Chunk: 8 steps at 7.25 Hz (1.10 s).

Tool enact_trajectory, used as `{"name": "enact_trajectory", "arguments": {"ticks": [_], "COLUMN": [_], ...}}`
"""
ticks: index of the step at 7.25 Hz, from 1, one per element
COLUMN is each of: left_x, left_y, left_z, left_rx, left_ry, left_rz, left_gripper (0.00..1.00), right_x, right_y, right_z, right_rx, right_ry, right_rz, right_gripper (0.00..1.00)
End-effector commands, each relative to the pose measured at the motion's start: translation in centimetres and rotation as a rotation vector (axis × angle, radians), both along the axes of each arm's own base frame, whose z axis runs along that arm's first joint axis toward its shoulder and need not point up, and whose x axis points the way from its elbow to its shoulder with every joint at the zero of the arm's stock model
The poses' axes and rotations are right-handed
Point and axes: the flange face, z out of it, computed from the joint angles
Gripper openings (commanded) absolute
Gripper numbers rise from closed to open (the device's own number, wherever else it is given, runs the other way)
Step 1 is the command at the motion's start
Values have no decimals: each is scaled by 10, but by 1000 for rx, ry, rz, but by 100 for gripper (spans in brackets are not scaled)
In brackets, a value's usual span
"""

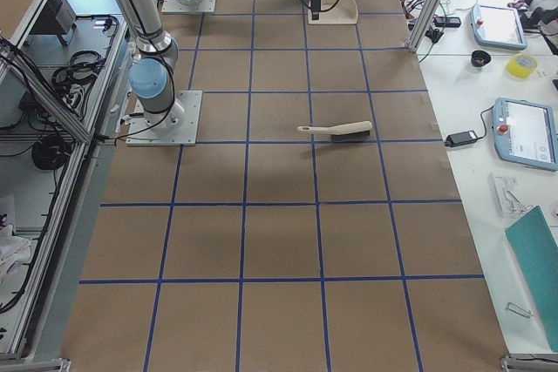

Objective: Sweep and dump trash into bin
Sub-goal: 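Open the left gripper to release the dustpan handle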

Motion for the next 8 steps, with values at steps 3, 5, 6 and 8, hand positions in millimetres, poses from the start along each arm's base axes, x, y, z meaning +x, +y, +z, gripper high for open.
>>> {"name": "enact_trajectory", "arguments": {"ticks": [3,5,6,8], "left_x": [-29,-48,-62,-130], "left_y": [31,65,82,102], "left_z": [141,207,219,207], "left_rx": [-75,-11,13,37], "left_ry": [-110,-273,-276,-233], "left_rz": [-596,-959,-988,-1110], "left_gripper": [97,100,100,100], "right_x": [0,-1,-1,-2], "right_y": [0,0,0,-1], "right_z": [-1,0,0,0], "right_rx": [1,-2,-2,-1], "right_ry": [0,0,0,0], "right_rz": [0,0,0,-2], "right_gripper": [100,100,100,100]}}
